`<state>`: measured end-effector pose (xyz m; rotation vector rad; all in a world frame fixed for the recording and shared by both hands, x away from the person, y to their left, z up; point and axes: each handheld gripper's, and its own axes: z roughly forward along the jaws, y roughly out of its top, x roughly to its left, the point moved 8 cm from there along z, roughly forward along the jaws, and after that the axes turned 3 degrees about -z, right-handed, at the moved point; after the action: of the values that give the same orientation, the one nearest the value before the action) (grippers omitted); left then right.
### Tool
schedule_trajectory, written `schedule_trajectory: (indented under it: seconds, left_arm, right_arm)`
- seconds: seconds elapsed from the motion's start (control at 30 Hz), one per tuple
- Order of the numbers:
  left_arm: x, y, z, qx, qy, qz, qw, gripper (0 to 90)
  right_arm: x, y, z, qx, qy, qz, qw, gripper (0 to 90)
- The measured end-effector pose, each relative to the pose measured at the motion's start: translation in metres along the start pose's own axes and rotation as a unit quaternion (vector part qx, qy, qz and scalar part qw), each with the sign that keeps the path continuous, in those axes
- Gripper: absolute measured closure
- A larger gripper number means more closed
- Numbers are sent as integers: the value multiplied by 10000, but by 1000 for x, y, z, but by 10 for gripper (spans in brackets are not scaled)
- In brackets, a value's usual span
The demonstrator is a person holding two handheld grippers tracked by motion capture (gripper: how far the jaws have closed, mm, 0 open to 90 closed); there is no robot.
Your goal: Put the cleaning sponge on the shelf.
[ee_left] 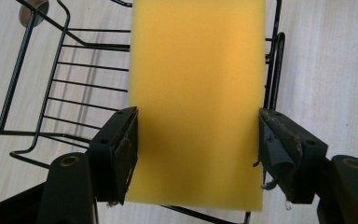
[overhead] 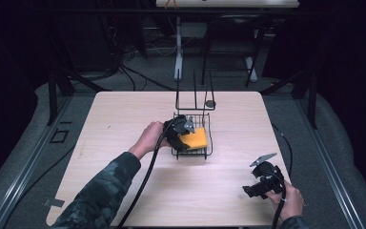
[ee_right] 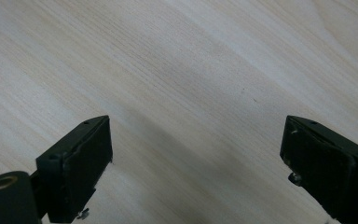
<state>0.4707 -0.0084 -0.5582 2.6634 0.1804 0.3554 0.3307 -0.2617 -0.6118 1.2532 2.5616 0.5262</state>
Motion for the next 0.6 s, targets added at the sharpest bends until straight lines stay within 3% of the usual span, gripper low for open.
schedule_trajectory:
  seconds: [0.23,0.6]
  left_arm:
    - [2,-1,9,109,-143,184,9997,324]
    - [4,-1,14,51,-424,153,9990,319]
  right_arm:
    - [0,0,0,-4,-2,-18,10000,86]
    - [0,-1,1,32,4,-39,10000,86]
